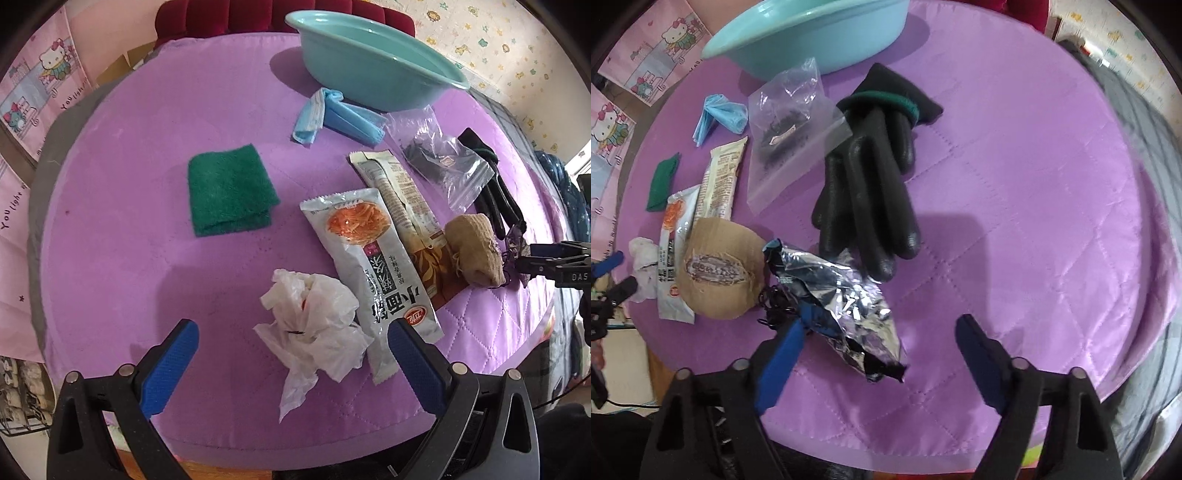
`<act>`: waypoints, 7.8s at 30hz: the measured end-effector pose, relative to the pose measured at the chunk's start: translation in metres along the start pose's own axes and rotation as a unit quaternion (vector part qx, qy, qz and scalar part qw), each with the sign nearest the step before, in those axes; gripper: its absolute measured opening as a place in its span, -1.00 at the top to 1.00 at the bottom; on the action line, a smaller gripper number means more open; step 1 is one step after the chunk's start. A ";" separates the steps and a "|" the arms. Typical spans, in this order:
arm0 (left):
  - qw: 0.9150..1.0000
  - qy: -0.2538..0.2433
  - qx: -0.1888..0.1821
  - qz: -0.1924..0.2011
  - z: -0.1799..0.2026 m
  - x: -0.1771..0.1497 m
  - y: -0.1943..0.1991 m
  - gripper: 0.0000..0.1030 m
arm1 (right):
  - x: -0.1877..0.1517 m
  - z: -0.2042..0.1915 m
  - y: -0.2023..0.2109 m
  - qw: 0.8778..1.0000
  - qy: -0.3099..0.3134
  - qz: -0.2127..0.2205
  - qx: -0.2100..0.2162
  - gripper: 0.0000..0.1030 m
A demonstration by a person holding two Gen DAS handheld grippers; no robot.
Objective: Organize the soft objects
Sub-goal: 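Grasp the white tissue with the left tool while the right tool grasps the silver foil wrapper, then carry the tissue and foil wrapper over the teal basin with both tools, then open both tools to drop the tissue and foil into the basin, then move both tools back toward the remaining items on the table, then grasp the burlap snack with the right tool while the left tool grasps the white snack packet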
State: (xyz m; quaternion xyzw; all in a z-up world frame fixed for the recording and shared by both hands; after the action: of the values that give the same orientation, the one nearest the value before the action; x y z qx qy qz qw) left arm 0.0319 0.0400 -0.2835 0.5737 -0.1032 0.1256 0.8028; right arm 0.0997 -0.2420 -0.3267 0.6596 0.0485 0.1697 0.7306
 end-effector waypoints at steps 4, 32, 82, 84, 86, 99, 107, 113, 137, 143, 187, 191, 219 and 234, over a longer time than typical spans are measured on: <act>1.000 0.001 -0.015 -0.013 0.004 -0.001 -0.009 -0.61 | 0.003 -0.006 -0.005 1.000 0.007 -0.002 0.016 0.10; 0.998 -0.049 -0.042 0.015 0.038 0.021 0.023 0.41 | 0.000 -0.012 0.061 0.999 -0.012 0.045 0.009 0.57; 0.980 -0.169 -0.058 0.091 0.113 0.245 0.044 0.41 | 0.202 -0.006 0.162 0.985 -0.045 0.168 0.001 0.56; 0.979 -0.173 -0.059 0.091 0.113 0.255 0.040 0.41 | 0.211 -0.006 0.159 0.985 -0.046 0.168 0.003 0.56; 0.979 -0.176 -0.057 0.091 0.114 0.263 0.036 0.41 | 0.221 -0.007 0.156 0.985 -0.049 0.167 0.004 0.56; 0.978 -0.182 -0.062 0.079 0.109 0.304 -0.012 0.41 | 0.277 -0.013 0.108 0.985 -0.082 0.149 0.018 0.54; 0.982 -0.167 -0.059 0.063 0.098 0.315 -0.049 0.41 | 0.297 -0.016 0.070 0.986 -0.094 0.133 0.028 0.53; 0.985 -0.157 -0.063 0.048 0.091 0.318 -0.079 0.41 | 0.304 -0.017 0.043 0.989 -0.092 0.115 0.023 0.52; 0.985 -0.150 -0.024 0.078 0.085 0.313 -0.053 -1.00 | 0.301 -0.012 0.059 0.983 -0.124 0.134 0.017 -1.00; 0.987 -0.138 -0.017 0.086 0.089 0.297 -0.027 -1.00 | 0.287 -0.013 0.081 0.982 -0.114 0.152 -0.003 -1.00; 0.984 -0.102 0.035 0.142 0.058 0.133 0.071 -1.00 | 0.109 -0.049 0.140 0.981 -0.105 0.161 -0.026 -1.00; 0.985 -0.095 0.035 0.139 0.052 0.118 0.067 -1.00 | 0.096 -0.052 0.133 0.982 -0.104 0.156 -0.028 -1.00; 0.994 -0.068 0.035 0.078 0.033 0.051 0.009 -1.00 | 0.045 -0.086 0.048 0.994 -0.072 0.082 -0.010 -1.00; 0.997 -0.046 0.032 0.062 0.032 0.044 -0.008 -1.00 | 0.046 -0.113 0.036 0.996 -0.027 0.082 0.033 0.68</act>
State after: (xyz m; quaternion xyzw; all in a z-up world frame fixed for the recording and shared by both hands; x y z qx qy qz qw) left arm 0.0757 0.0112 -0.2669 0.5966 -0.1709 0.1522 0.7692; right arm 0.1027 -0.1179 -0.2990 0.6894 -0.0193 0.2095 0.6931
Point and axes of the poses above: each gripper's, at about its wrist camera, not at the fingertips, and y roughly against the way its jaws point, z to its right, x to its top, the point moved 10 cm from there along -y, roughly the way its jaws point, and after that the axes turned 13 degrees about -x, right-handed, at the moved point
